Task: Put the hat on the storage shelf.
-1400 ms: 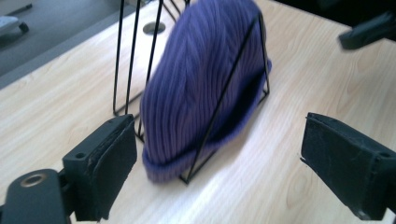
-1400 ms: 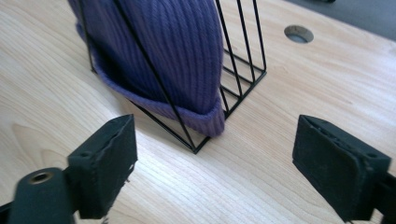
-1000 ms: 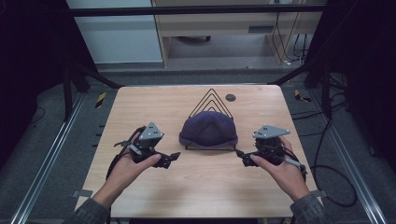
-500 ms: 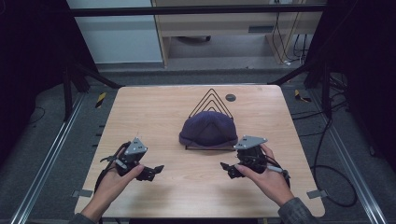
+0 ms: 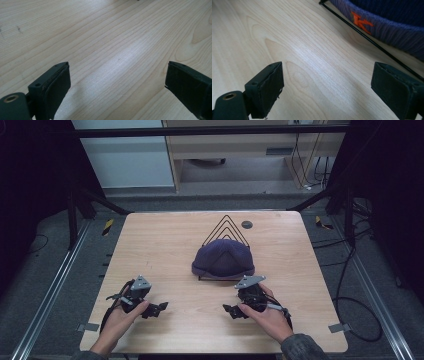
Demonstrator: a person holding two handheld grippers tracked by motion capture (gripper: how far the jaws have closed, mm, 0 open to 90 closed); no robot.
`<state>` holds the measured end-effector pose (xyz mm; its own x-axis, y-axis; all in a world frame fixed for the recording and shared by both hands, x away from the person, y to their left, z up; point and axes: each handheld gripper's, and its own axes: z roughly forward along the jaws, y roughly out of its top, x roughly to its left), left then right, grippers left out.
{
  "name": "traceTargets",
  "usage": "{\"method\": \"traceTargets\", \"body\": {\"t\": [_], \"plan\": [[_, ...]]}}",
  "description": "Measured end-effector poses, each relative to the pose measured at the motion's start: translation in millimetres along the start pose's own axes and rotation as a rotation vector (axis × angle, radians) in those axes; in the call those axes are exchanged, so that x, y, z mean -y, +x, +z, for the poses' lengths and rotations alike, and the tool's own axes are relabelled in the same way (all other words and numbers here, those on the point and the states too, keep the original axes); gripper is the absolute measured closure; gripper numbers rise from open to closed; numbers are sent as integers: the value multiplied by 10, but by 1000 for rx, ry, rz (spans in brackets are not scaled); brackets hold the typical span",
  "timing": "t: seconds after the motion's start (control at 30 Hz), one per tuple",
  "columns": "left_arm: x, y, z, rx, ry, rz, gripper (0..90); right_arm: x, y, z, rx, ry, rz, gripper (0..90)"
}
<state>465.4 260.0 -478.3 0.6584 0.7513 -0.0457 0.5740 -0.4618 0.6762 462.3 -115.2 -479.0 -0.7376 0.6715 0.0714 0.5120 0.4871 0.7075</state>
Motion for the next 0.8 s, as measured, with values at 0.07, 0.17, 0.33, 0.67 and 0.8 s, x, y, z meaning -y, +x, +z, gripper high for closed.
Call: {"method": "traceTargets", "body": {"t": [0.07,0.17,0.33,0.67,0.8], "plan": [[24,2,36,2,11,-10,54,20,-16,62,4,3,15,113],[38,-16,99,-31,62,4,42,39,-55,111,13,14,26,110],[56,-20,186,-57,118,17,32,89,-56,202,18,61,31,95],[86,-5,193,-54,100,27,0,149,24,237,83,35,-33,73],[90,-6,190,-51,100,30,0,194,21,237,85,-2,-34,69]]}}
